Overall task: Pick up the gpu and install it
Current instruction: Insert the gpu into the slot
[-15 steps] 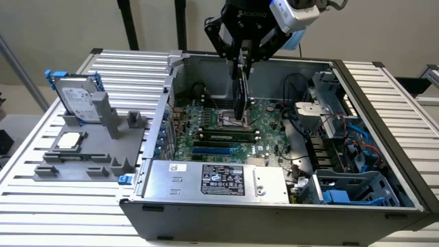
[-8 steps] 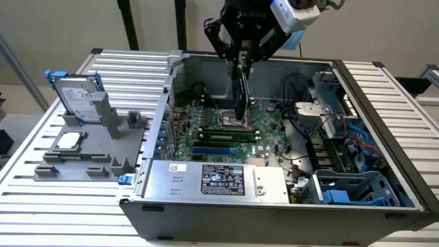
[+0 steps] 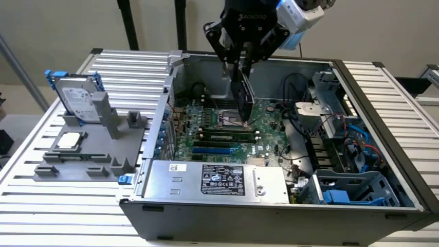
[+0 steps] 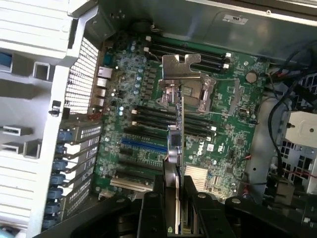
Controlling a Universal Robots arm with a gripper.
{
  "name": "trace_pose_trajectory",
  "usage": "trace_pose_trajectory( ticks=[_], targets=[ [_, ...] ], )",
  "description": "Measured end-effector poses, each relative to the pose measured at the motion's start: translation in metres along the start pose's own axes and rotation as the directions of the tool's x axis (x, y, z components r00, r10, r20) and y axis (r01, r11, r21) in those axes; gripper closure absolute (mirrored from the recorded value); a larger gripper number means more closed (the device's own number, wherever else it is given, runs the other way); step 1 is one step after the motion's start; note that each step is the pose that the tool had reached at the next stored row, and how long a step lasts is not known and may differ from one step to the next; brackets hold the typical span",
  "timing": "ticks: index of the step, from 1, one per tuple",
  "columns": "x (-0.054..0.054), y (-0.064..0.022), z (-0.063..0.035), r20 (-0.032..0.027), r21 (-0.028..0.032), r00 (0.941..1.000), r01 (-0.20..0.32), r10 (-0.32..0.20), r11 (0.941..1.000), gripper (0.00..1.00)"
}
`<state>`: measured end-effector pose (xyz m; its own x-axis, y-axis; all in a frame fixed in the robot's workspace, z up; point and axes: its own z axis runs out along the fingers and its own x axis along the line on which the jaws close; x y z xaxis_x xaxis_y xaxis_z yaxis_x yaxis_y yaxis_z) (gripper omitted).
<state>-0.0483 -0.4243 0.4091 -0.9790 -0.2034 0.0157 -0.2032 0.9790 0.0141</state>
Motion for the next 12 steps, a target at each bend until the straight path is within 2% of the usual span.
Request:
trace_pose_trajectory(
  ticks=[3,6,9,12],
  targets=[
    [0.0000,0.0000,0.0011,-0.0004,0.0010,0.9986,0.053,-0.053,0.9986,1.00],
    [0.0000,0.0000,0.0024,-0.0007,0.0020,0.9941,0.108,-0.108,0.9941,1.00],
    [0.0000,-0.0001,0.0038,-0.0008,0.0029,0.9868,0.162,-0.162,0.9868,1.00],
    [-0.0001,-0.0001,0.0051,-0.0013,0.0037,0.9763,0.216,-0.216,0.9763,1.00]
  ],
)
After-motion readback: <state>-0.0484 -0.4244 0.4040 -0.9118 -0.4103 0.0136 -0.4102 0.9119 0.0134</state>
